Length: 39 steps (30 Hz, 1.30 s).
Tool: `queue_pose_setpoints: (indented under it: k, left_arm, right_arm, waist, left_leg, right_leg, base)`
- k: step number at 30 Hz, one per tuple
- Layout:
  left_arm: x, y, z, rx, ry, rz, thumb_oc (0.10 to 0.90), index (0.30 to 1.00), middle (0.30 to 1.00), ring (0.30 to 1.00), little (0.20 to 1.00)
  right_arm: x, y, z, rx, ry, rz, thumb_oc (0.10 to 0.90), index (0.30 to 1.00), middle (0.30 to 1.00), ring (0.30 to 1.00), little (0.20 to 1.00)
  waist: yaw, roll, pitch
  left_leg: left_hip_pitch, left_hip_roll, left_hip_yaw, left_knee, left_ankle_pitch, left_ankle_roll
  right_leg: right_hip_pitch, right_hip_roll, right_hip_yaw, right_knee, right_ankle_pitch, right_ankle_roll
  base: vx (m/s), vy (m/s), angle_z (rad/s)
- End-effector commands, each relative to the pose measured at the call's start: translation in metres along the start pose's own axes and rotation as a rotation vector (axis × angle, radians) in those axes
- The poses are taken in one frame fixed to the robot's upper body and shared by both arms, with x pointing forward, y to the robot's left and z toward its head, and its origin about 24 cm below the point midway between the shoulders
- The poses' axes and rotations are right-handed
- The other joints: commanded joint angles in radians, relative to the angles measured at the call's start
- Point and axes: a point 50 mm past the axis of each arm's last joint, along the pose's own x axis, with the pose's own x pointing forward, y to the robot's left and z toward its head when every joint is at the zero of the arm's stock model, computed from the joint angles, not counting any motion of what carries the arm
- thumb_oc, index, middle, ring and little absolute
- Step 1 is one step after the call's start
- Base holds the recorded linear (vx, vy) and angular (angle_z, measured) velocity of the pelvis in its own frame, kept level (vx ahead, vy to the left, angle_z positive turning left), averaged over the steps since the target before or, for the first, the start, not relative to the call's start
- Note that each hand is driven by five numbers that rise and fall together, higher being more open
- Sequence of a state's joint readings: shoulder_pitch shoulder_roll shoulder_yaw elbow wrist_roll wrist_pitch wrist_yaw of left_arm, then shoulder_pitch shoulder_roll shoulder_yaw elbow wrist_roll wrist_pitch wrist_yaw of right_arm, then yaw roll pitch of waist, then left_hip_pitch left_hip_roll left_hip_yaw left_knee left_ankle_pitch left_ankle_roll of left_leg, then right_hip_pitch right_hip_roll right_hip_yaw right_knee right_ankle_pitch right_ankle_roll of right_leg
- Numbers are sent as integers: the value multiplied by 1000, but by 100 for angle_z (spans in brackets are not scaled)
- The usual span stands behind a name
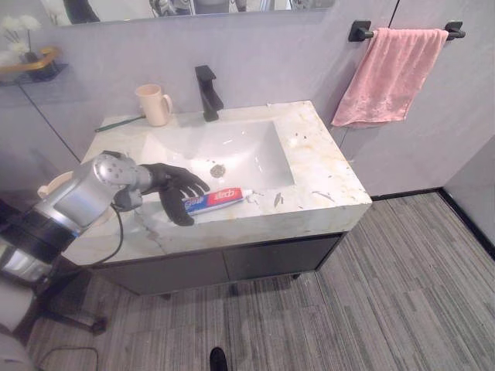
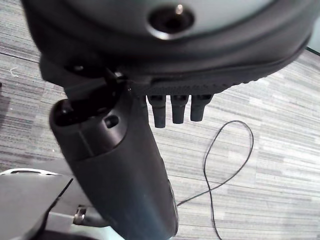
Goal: Organize the bathroom.
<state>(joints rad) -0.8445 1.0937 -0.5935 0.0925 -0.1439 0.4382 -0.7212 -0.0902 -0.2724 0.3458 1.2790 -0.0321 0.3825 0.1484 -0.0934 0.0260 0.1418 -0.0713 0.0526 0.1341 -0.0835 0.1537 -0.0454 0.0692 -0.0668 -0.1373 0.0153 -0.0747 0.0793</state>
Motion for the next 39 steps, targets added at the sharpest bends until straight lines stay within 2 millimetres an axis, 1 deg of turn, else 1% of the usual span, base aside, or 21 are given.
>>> queue_pose_setpoints:
  k: [1,7,9,11,13,15,17,18,24,35,37,39]
  left_arm:
    - [-23,41,5,-4,-30,238,800,900,900,900,900]
    - [-16,39,4,-5,-16,243,800,900,900,900,900]
    - [-10,37,2,-9,-5,244,800,900,900,900,900]
    - [-6,35,0,-11,4,243,714,771,771,771,771]
    - [-4,34,-1,-11,10,240,605,608,608,608,608]
    - [0,32,-2,-12,18,237,568,552,552,552,552]
    - [0,32,-2,-12,20,237,562,542,542,542,542]
    - [3,31,-2,-16,21,236,535,502,502,502,502]
    - [11,30,-3,-26,31,242,530,495,495,495,495]
    - [22,24,-8,-47,32,261,535,502,502,502,502]
    - [24,23,-9,-58,23,268,529,493,493,493,493]
    - [27,23,-8,-86,5,313,474,411,411,411,411]
  right_arm:
    - [-1,-14,-15,-49,70,-43,800,900,900,900,900]
    - [0,-11,-15,-56,73,-39,800,900,900,900,900]
    - [0,-11,-15,-62,72,-38,800,900,900,900,900]
    - [0,-11,-15,-65,72,-39,800,900,900,900,900]
    - [0,-11,-15,-66,71,-40,800,900,900,900,900]
    - [0,-10,-15,-71,71,-40,800,900,900,900,900]
    - [0,-10,-15,-71,71,-40,800,900,900,900,900]
    - [0,-11,-14,-71,72,-40,800,900,900,900,900]
    - [-1,-11,-11,-73,68,-39,800,900,900,900,900]
    - [0,-9,-15,-86,77,-40,800,900,900,900,900]
    - [0,-8,-15,-91,78,-39,800,900,900,900,900]
    - [0,-7,-15,-102,80,-35,800,900,900,900,900]
  waist:
    - [-4,27,-20]
    - [-7,25,-20]
    - [-9,24,-22]
    - [-10,24,-23]
    - [-10,23,-22]
    - [-11,23,-23]
    - [-11,23,-23]
    - [-11,23,-23]
    - [-15,26,-13]
    - [-23,24,-14]
    - [-24,23,-16]
    - [-26,20,-20]
  left_leg:
    - [29,-14,-18,101,-172,17]
    - [31,-13,-16,103,-174,17]
    - [33,-12,-15,103,-175,17]
    - [33,-12,-13,105,-176,17]
    - [32,-12,-14,109,-177,17]
    - [33,-12,-15,108,-178,18]
    - [34,-12,-15,108,-178,18]
    - [32,-13,-17,108,-178,18]
    - [19,-10,-16,112,-175,15]
    - [25,-6,-10,113,-178,15]
    - [27,-5,-8,113,-179,15]
    - [30,-4,-6,113,-180,14]
  right_leg:
    - [-104,21,-29,90,5,50]
    - [-100,21,-31,88,4,49]
    - [-98,21,-32,87,4,49]
    - [-97,20,-33,87,3,49]
    - [-96,20,-35,87,3,49]
    - [-95,20,-36,87,2,48]
    - [-95,20,-36,86,2,48]
    - [-95,20,-37,87,1,47]
    - [-109,18,-43,95,-3,46]
    - [-104,15,-47,94,-5,47]
    - [-100,14,-47,92,-5,47]
    - [-95,14,-47,90,-7,48]
  base:
    - [0,0,0]
    - [1,2,-2]
    - [2,5,-2]
    - [0,0,0]
    - [0,0,0]
    - [0,0,0]
    - [5,1,-3]
    - [-2,2,-5]
    - [-1,0,-1]
    - [0,0,0]
    - [19,3,-1]
    - [36,5,-3]
